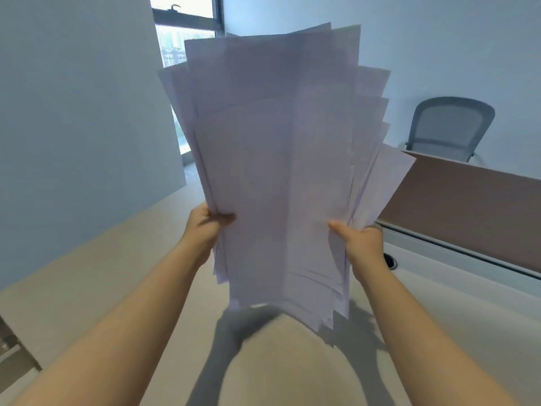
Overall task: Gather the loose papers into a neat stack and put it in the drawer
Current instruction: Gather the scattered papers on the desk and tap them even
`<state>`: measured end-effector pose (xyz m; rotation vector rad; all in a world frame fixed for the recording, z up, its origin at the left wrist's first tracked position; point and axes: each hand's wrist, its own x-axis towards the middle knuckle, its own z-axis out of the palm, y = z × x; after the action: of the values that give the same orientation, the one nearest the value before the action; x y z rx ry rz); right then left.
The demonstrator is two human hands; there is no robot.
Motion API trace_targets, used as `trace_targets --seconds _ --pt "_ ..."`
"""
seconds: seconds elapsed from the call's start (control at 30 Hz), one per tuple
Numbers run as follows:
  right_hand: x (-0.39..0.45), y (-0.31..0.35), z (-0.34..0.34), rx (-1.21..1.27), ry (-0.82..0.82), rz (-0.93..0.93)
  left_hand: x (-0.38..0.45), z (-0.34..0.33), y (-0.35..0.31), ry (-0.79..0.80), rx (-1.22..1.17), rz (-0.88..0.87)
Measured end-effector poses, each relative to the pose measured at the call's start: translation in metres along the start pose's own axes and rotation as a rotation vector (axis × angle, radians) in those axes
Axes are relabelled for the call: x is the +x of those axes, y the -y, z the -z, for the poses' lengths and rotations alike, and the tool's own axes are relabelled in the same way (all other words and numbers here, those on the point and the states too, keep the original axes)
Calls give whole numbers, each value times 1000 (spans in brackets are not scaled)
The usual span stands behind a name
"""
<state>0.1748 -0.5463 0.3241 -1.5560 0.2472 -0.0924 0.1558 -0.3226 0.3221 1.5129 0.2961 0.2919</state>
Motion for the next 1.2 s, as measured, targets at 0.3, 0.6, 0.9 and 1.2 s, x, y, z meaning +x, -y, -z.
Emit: trace_targets --seconds 0.3,0.6,0.9,1.2 --pt "2 -4 9 17 160 14 -3 1 8 35 -57 9" --pt "16 -12 22 41 249 9 15 3 26 86 -134 67" --pt "33 8 2 84 203 91 30 -5 4 86 -129 -44" --pt "38 -14 11 -47 372 46 37 14 27 213 -67 59"
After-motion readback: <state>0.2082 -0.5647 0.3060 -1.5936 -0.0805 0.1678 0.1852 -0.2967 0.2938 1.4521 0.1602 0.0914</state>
